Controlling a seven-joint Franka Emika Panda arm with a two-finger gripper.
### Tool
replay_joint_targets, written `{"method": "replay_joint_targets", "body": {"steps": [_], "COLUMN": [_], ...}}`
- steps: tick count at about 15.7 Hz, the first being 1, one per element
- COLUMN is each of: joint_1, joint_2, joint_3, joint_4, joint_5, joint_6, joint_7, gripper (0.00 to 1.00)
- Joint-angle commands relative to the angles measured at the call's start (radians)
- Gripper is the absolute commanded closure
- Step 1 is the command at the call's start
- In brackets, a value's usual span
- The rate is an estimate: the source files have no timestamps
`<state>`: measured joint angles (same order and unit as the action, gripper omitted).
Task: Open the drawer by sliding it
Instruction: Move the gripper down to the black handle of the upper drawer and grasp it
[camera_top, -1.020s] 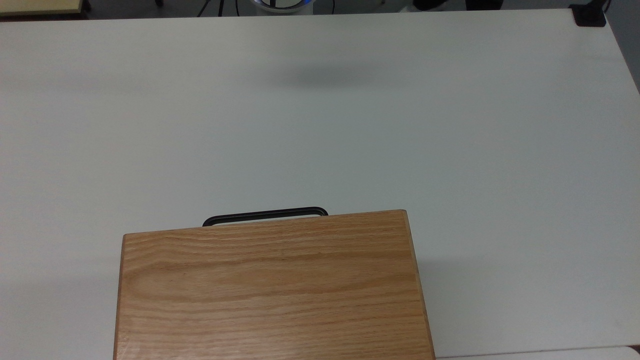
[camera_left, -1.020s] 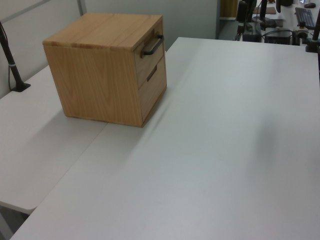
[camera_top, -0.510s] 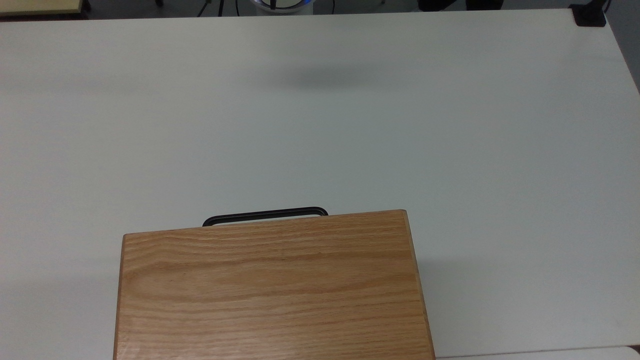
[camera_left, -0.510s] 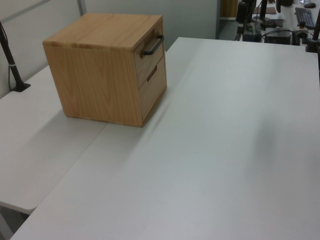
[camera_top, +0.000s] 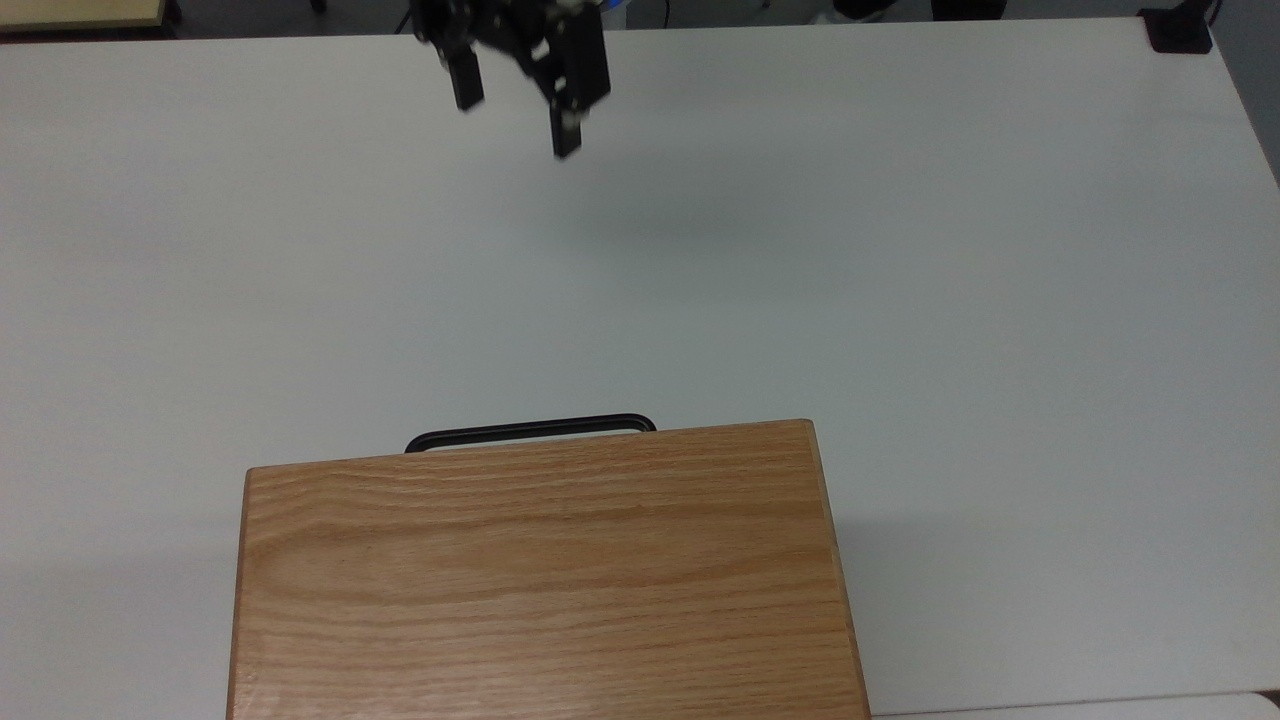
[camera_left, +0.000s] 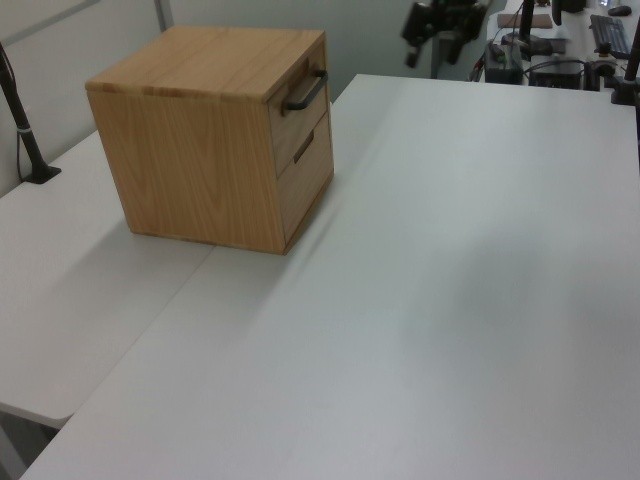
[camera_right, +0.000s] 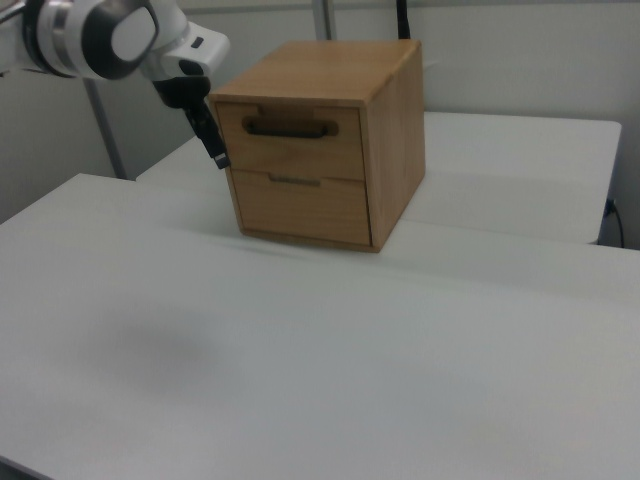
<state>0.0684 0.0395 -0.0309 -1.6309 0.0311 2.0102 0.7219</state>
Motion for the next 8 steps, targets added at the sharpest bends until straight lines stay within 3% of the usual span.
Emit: {"method": "replay_joint_targets", "body": {"steps": [1,4,7,8], "joint_1": [-0.006,-0.006,-0.006,-0.009], "joint_2": [0.097,0.209,0.269,0.281], "joint_3": [-0.001,-0.001,-0.001,0.000], "joint_4": [0.052,0.123,0.146,0.146], "joint_5": [0.061,0.076,0.079,0.084], "joint_6": [0.203,0.321,0.430,0.473], "joint_7": [0.321,0.427,0.435,0.435], "gripper": [0.00,0.00,0.01,0.06]}}
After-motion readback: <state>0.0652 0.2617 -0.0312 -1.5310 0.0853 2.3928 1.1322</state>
